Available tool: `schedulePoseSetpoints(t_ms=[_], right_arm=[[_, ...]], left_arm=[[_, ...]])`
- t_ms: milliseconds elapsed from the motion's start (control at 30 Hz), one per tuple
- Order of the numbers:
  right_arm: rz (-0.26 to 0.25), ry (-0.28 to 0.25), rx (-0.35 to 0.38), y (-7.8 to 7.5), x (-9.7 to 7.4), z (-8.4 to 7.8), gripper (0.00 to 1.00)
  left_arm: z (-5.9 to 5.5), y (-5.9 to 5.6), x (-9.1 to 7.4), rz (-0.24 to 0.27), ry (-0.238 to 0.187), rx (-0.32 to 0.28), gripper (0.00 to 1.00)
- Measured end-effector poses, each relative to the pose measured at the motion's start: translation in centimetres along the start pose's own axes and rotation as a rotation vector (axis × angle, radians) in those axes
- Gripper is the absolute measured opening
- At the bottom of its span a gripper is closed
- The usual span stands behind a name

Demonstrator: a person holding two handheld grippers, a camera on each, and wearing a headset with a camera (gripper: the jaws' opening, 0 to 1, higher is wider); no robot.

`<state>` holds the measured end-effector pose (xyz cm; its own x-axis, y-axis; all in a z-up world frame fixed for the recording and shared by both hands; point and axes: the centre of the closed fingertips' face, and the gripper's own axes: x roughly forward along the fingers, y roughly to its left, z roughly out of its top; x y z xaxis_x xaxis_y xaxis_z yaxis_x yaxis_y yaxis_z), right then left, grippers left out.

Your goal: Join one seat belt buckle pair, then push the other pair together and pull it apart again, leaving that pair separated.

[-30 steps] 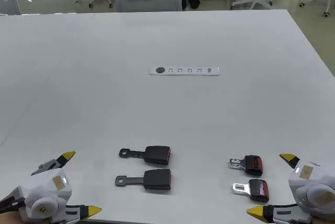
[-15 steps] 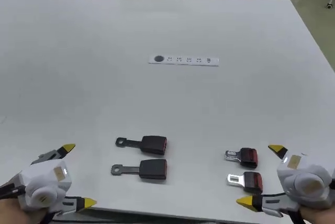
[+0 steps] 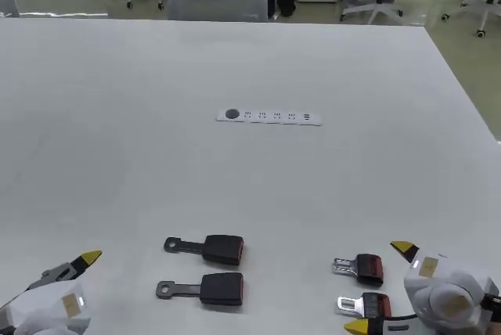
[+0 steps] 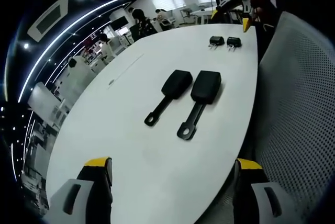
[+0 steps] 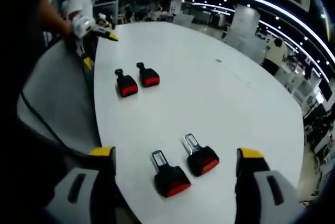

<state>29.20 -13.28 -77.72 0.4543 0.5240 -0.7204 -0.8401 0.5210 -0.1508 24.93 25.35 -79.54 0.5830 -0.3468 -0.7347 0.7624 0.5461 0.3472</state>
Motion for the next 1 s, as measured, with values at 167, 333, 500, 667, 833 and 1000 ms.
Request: schedulePoseSetpoints(t_ms=[167, 333, 500, 667, 833, 1000], right_arm=[[0.016, 0.014, -0.015, 0.4, 0.1, -0.1, 0.98], [0.008, 0.007, -0.006, 0.1, 0.1, 0.0, 0.97], [0.01, 0.012, 0.006, 0.6, 0.0, 0.0, 0.96], [0.016, 0.033, 0.01, 0.9, 0.3, -0.6, 0.95], [0.019, 0.054, 0.002, 1.0, 0.2, -1.2, 0.94], [0.0, 0.014, 0.01, 0.2, -0.1, -0.2, 0.95]], left_arm=[[0.2, 0.0, 0.0, -0.001, -0.003, 0.001, 0.99], [0.1, 0.1, 0.1, -0.001, -0.001, 0.0, 0.99], [-0.4, -0.1, 0.2, -0.011, 0.023, 0.037, 1.0], [-0.5, -0.1, 0.2, -0.014, 0.043, 0.038, 1.0], [-0.7, 0.0, 0.4, -0.012, 0.036, 0.025, 1.0], [-1.4, 0.4, 0.7, -0.008, 0.034, 0.028, 1.0]])
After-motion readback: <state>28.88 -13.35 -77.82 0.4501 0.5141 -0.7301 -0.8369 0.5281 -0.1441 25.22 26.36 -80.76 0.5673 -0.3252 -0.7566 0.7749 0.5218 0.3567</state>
